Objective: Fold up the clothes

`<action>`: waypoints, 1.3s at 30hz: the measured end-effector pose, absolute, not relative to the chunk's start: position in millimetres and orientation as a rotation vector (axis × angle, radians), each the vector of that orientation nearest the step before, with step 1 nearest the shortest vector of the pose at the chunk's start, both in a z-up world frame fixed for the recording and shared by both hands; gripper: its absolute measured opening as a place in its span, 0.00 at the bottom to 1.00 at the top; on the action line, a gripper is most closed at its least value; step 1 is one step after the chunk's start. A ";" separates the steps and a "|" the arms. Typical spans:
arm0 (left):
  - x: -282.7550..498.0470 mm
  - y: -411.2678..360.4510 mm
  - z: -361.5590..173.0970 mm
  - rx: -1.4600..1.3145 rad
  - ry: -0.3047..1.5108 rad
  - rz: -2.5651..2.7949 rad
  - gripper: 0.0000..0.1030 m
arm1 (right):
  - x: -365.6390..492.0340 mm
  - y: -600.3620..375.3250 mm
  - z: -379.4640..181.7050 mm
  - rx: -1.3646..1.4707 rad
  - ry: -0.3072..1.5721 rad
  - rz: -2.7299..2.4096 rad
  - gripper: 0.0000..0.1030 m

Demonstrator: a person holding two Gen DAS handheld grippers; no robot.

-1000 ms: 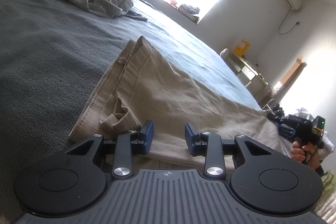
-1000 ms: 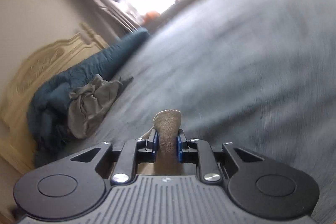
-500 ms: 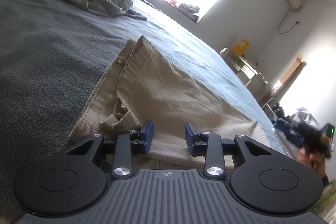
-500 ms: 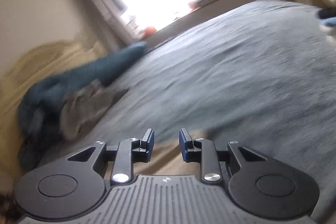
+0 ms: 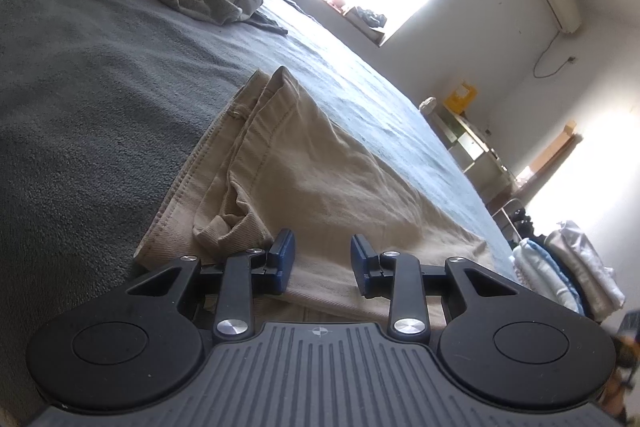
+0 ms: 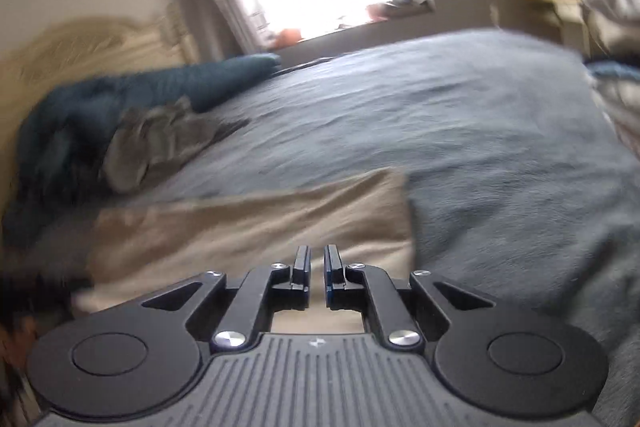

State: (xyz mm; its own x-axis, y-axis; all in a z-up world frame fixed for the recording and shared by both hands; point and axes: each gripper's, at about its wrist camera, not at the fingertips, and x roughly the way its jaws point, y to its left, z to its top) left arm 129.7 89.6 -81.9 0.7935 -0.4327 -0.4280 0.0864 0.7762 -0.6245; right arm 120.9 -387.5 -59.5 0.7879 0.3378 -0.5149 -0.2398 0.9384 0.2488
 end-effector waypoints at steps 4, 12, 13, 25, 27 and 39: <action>131.0 91.4 -83.2 -0.638 0.596 -0.303 0.30 | 93.4 -402.0 -93.9 0.175 0.566 0.217 0.05; 130.2 95.7 -86.2 -0.659 0.596 -0.309 0.29 | 65.8 -373.2 -38.0 0.148 0.404 0.175 0.12; 129.8 95.7 -86.5 -0.660 0.594 -0.308 0.29 | 63.5 -360.3 -35.2 0.131 0.376 0.214 0.12; 125.9 107.4 -86.9 -0.679 0.582 -0.361 0.30 | 70.7 -317.6 -79.3 0.137 0.432 0.198 0.19; 116.1 110.2 -81.5 -0.671 0.549 -0.352 0.33 | 62.3 -303.6 -67.0 0.118 0.398 0.239 0.22; 91.5 161.5 -79.1 -0.752 0.500 -0.222 0.52 | 42.4 -154.4 -66.4 -0.245 0.328 0.592 0.53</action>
